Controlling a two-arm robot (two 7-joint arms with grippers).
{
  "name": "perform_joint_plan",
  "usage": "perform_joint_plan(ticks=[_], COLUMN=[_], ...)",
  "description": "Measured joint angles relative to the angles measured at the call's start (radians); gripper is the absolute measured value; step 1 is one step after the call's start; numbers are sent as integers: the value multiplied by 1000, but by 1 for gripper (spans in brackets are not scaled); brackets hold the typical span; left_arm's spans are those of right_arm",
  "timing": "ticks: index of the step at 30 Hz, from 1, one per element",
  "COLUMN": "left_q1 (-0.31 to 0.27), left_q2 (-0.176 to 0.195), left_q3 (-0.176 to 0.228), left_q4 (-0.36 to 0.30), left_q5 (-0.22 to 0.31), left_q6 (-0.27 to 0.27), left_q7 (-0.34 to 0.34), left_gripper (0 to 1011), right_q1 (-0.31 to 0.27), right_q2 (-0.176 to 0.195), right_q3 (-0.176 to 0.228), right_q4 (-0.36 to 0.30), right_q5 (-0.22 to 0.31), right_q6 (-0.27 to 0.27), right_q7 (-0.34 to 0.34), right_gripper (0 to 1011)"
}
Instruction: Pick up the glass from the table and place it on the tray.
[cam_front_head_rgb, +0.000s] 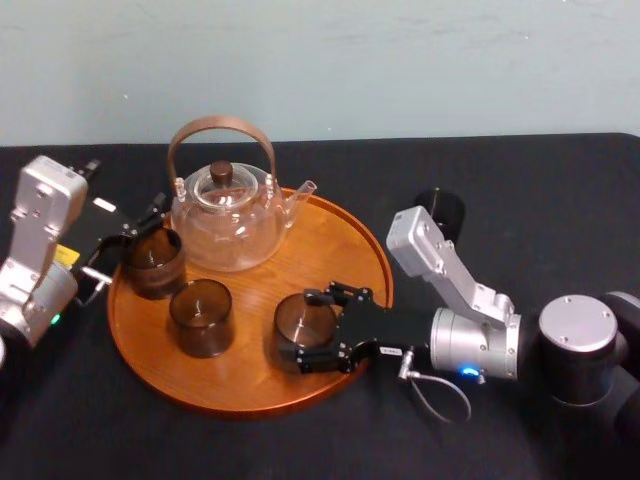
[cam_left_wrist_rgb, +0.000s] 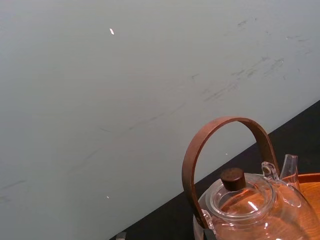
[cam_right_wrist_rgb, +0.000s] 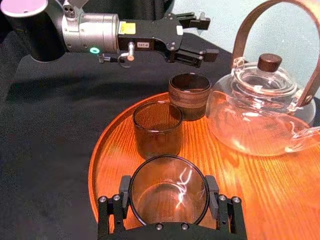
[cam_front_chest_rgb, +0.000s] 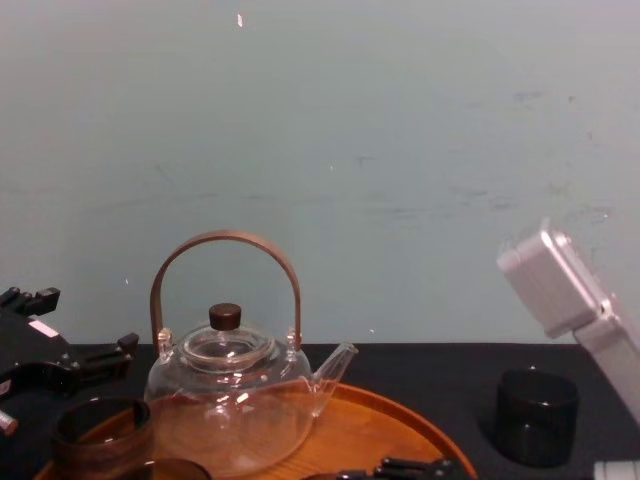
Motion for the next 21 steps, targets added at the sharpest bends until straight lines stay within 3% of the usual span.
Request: perform_joint_plan(ticks=[21], left_q1=[0], left_q2=[0], left_q3=[0], left_q4=[0], left_q5=[0], left_q6=[0], left_q7=[0], left_gripper=[1001], right_q1=[2], right_q2=[-17], right_q3=[-4], right_q4=[24], right_q5=[-26], right_q6=[12], right_q7=[-24], right_gripper=[905])
